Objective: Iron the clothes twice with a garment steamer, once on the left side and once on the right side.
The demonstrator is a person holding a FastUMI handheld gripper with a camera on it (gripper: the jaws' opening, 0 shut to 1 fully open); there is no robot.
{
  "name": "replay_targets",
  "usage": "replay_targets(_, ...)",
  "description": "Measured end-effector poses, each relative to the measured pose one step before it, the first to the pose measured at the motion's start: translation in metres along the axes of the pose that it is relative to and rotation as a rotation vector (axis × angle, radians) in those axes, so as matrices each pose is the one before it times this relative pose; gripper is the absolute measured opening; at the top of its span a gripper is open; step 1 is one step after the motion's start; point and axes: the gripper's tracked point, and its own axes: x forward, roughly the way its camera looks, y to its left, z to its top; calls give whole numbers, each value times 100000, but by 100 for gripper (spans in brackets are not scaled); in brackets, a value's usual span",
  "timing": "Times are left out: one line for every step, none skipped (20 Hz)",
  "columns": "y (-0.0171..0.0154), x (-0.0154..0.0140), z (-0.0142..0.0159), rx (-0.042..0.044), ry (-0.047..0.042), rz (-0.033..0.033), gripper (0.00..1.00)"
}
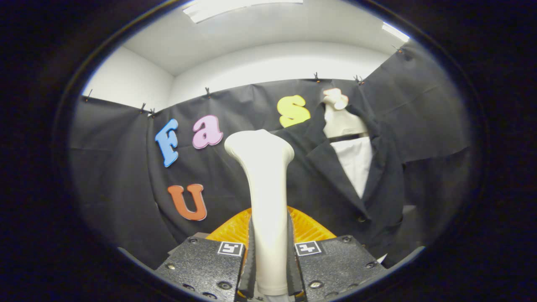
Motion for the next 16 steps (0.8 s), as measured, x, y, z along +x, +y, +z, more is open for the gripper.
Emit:
replay_targets(-1105, -148, 820, -1215, -1559, -1267, 32)
replay_targets(-892, 56, 991, -877, -2453, -1007, 31)
replay_targets(-803, 290, 588, -1511, -1379, -510, 32)
replay_targets(-743, 395, 511, -1278, -1707, -247, 32)
replay_targets(-674, 671, 396, -1527, -1764, -5, 32)
replay_targets(-690, 719, 408, -1389, -1364, -275, 32)
replay_targets(-787, 474, -55, -1794, -10, -30, 32)
replay_targets(-578, 434, 167, -312, -546, 698, 32)
replay_targets(-508, 481, 206, -331, -91, 89, 32)
replay_targets(-572, 573, -171, -455, 548, -235, 32)
replay_targets(-373, 437, -434, -88, 891, -33, 32)
replay_targets(-13, 242, -423, 576, 1131, 696, 32)
replay_targets(-138, 169, -439, 516, 1170, 650, 32)
replay_targets(158, 452, -489, 187, 1071, 152, 32)
replay_targets(24, 247, -492, -339, 807, 271, 32)
replay_targets(7, 230, -371, 82, 103, -156, 32)
